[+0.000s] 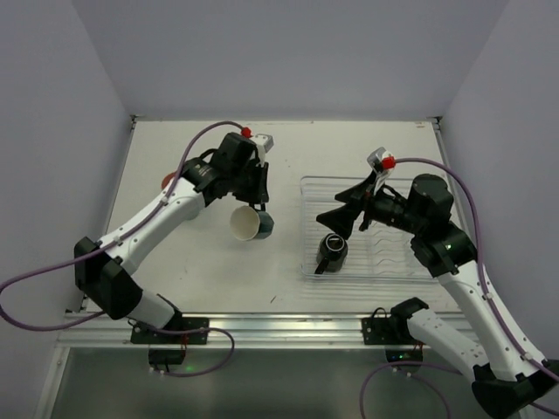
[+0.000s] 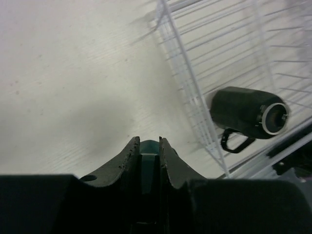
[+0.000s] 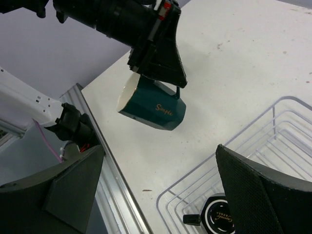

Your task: Unload the cups from the dish rack

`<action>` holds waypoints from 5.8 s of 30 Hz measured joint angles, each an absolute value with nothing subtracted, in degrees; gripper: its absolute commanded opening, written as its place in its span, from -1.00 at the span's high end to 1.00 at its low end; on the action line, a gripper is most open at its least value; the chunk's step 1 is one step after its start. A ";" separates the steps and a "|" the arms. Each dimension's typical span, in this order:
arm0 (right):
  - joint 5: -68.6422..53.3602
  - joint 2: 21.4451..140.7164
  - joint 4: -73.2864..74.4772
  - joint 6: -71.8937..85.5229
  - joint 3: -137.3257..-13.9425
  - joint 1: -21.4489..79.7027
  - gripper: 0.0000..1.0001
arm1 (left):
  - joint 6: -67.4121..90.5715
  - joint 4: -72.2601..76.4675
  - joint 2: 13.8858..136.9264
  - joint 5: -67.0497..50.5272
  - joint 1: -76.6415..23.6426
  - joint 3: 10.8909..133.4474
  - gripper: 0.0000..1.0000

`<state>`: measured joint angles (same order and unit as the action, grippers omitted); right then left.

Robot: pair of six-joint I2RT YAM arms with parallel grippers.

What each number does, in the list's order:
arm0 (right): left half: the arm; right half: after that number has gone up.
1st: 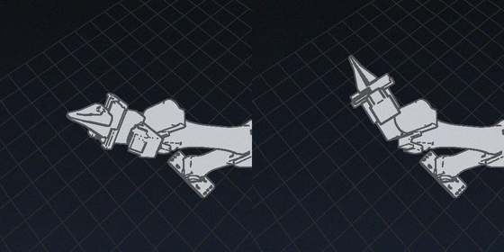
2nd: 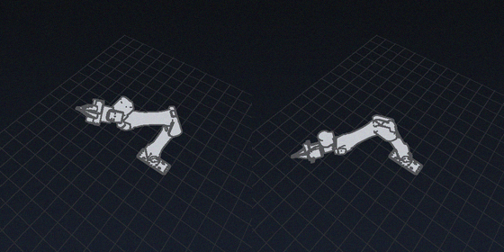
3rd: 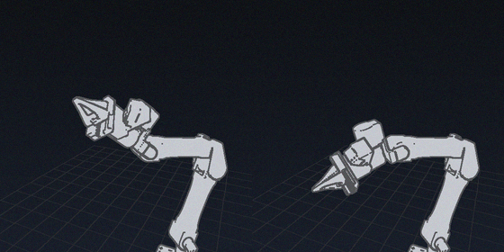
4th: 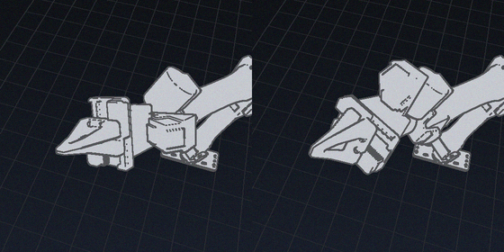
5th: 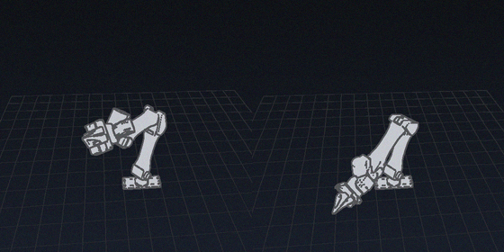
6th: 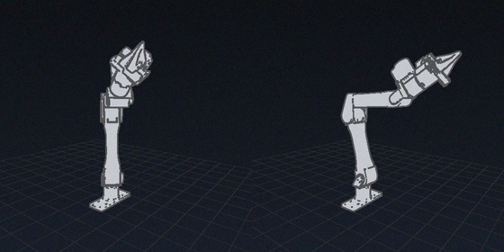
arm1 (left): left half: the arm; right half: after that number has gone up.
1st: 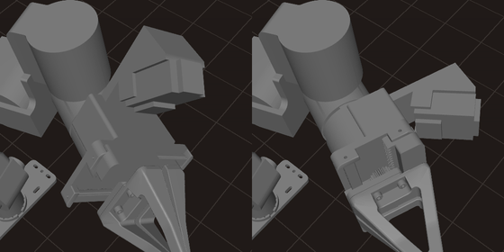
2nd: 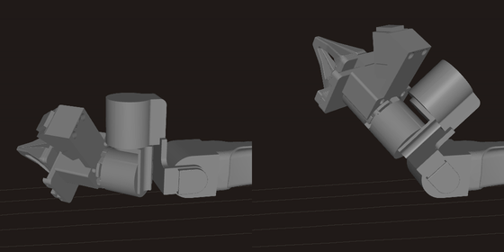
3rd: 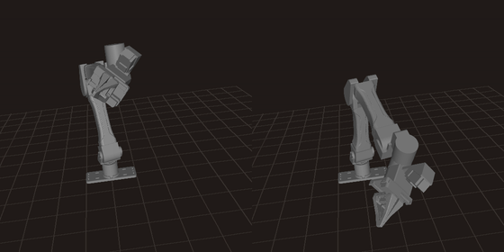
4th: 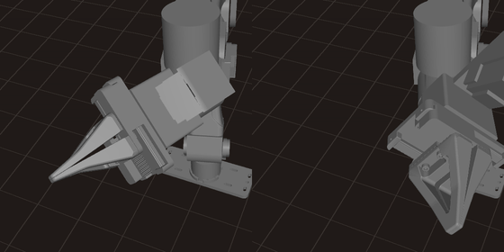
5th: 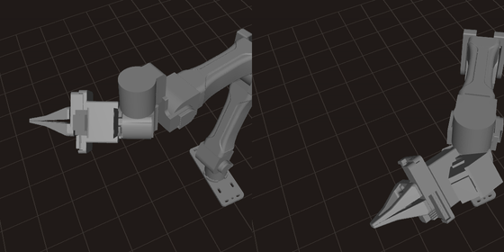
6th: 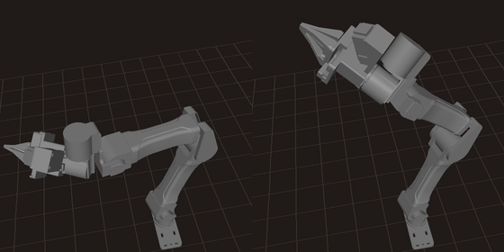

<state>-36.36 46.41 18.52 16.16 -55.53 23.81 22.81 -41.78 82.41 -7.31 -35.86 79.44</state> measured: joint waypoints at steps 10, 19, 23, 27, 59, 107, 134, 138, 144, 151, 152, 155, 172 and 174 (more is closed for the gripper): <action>-32.69 50.50 22.63 15.51 -56.62 23.81 -0.98 | 19.55 -55.57 100.66 3.25 -33.01 97.45 1.00; -32.40 50.33 23.20 15.11 -56.66 23.83 -0.98 | 16.88 -57.95 108.14 5.91 -25.47 102.85 1.00; -32.45 52.16 23.05 15.14 -57.39 23.83 -0.98 | 16.82 -58.24 108.16 6.11 -25.65 102.61 1.00; -31.11 54.43 22.87 15.20 -57.41 24.82 -0.98 | 16.86 -57.78 107.87 5.50 -25.98 102.48 1.00; 53.01 87.26 -38.79 -20.78 -54.48 71.83 -0.61 | 21.43 -57.25 91.79 -2.37 -32.80 106.37 1.00; 56.23 80.12 -6.48 -2.85 -65.06 70.00 1.00 | 24.62 -47.64 72.38 8.23 -32.64 99.98 -0.93; 10.44 126.72 47.88 21.63 -128.35 53.98 1.00 | 25.89 -33.85 36.58 36.99 -32.64 70.00 -0.53; 8.23 132.49 49.76 20.51 -134.32 53.74 1.00 | 25.71 -32.84 37.69 37.04 -32.64 69.95 -0.54; 7.92 136.11 50.37 18.44 -136.07 53.21 1.00 | 25.76 -31.55 38.26 35.99 -32.64 67.90 -0.54; 8.45 140.86 50.30 16.62 -138.58 52.86 1.00 | 25.87 -30.92 38.94 34.17 -32.64 67.68 -0.55; 8.49 141.14 50.30 16.43 -138.63 52.82 1.00 | 25.89 -30.92 38.98 34.00 -32.64 67.68 -0.55; 9.28 141.93 50.30 15.66 -138.76 52.75 1.00 | 25.96 -30.92 39.05 33.34 -32.64 67.66 -0.55; 10.96 144.77 49.21 12.27 -141.45 51.99 1.00 | 26.02 -30.89 39.27 31.70 -32.64 67.57 -0.57; 10.92 144.84 49.04 12.27 -141.51 51.83 0.99 | 26.00 -30.68 39.20 31.70 -32.64 67.22 -0.57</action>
<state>10.92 144.84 49.04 12.27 -141.51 51.83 26.00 -30.68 39.20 31.70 -32.64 67.22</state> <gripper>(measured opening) 0.152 0.781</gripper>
